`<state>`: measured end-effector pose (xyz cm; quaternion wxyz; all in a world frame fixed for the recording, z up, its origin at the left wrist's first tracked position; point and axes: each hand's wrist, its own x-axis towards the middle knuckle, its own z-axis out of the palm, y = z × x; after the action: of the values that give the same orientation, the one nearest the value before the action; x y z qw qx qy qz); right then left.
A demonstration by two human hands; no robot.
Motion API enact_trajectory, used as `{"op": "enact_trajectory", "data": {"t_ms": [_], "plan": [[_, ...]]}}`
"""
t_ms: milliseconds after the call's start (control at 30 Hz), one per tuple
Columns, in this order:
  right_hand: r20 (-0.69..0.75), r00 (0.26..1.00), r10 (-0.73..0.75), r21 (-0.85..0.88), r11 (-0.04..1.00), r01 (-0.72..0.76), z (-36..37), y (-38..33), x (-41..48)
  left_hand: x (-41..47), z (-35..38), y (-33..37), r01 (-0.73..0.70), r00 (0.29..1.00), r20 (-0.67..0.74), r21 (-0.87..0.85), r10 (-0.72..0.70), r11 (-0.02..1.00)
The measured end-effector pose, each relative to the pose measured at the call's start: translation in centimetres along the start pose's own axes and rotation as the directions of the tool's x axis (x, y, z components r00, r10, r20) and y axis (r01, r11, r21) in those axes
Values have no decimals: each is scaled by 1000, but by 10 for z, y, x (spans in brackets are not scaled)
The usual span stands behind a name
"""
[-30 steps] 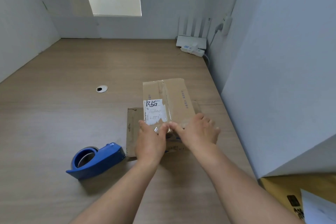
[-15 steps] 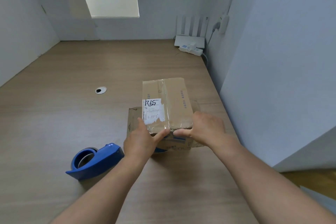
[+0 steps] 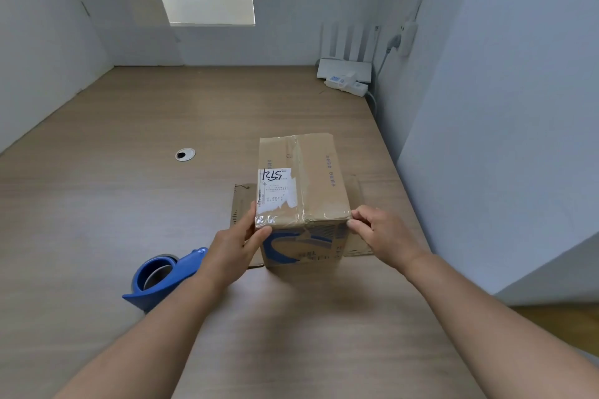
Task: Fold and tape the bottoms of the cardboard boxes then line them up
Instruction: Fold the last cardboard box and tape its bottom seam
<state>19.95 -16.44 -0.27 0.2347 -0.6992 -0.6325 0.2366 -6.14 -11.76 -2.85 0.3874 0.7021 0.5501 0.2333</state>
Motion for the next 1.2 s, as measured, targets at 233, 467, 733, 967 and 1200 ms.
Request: {"op": "enact_trajectory", "data": {"t_ms": [233, 467, 733, 967, 1200], "plan": [[272, 958, 95, 332, 925, -186, -16, -2, -5, -2, 2, -7, 67, 993, -74, -300, -93, 952], [172, 985, -19, -69, 997, 31, -18, -11, 8, -1, 1, -4, 66, 991, -101, -224, -91, 972], [-176, 973, -149, -128, 984, 127, 18, 7, 4, -2, 10, -1, 71, 983, -150, -243, -109, 967], [-85, 990, 108, 170, 981, -93, 26, 5, -4, -8, 22, 5, 80, 963, -222, -315, -155, 946], [150, 988, 44, 60, 997, -54, -14, 5, 10, 7, 8, 0, 107, 971, -159, -379, -179, 919]]}}
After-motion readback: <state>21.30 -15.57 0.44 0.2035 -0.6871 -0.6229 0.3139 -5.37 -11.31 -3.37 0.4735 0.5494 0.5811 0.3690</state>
